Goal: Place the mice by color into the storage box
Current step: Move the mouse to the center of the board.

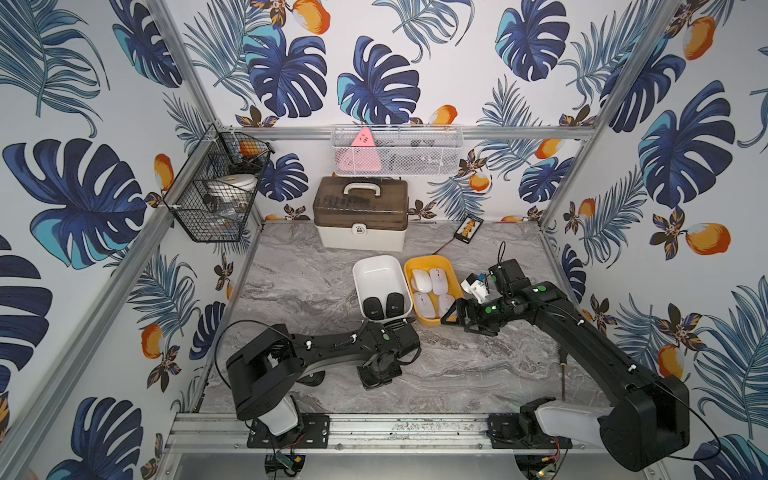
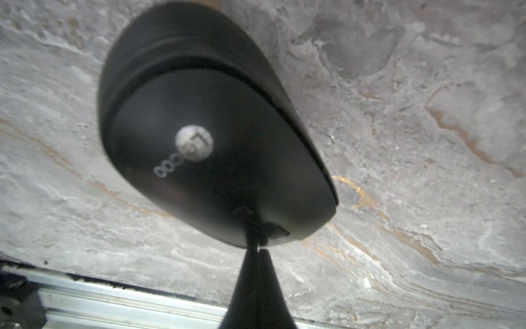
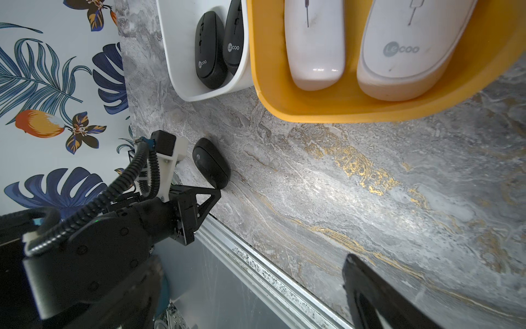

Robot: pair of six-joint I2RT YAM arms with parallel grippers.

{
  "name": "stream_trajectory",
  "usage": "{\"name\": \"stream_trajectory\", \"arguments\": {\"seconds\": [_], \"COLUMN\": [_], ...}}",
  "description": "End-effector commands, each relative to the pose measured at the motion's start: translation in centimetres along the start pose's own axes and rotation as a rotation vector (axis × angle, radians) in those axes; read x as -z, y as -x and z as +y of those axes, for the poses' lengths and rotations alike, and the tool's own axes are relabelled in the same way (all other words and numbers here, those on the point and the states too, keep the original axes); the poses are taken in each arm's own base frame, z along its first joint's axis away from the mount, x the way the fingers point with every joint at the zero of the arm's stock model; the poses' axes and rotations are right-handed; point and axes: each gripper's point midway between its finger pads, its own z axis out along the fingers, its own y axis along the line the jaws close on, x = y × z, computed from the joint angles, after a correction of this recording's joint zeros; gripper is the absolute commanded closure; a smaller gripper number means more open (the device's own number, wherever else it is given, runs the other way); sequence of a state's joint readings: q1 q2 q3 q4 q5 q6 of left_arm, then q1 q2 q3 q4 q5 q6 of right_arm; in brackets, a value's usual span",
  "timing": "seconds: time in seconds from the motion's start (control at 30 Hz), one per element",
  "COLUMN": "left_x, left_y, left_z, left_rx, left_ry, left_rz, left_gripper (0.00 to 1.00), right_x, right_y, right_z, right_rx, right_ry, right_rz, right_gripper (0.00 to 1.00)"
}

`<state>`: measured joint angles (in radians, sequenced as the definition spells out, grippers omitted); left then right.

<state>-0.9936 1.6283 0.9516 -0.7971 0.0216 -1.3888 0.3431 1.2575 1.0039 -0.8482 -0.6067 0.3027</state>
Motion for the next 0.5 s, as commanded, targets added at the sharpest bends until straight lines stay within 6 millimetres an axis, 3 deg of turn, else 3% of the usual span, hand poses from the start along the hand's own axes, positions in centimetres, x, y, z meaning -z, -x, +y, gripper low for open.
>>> {"name": "stream_trajectory", "arguments": {"seconds": [0.0,0.13,0.23,0.47], "left_x": [-0.1,0.6,2.2,5.5], "left_y": [0.9,2.0,3.1,6.2], "left_z": [-0.2,-1.5,-2.3,-2.3], "left_rx": [-0.04,-0.097,-0.116,-0.161], "left_ry": [0.037,0.062,0.06,0.057], "left_rz": [-0.042,-0.088,-0.142,-0.249], "left_gripper": [0.95,0.95,0.95,0.95], "right_x": [0.1,0.3,0.4,0.5], "right_y": [-0.3,-0.2,-0.3,-0.5], "right_z": [-0.2,-0.1,-0.1,-0.1], "right_rx": [-0.001,0.004,0.007,0.006], "right_ry": [-0.015,-0.014,-0.017,-0.015], "right_rz": [0.007,0.004,0.005,0.001], "right_gripper": [0.0,0.0,0.0,0.0]}}
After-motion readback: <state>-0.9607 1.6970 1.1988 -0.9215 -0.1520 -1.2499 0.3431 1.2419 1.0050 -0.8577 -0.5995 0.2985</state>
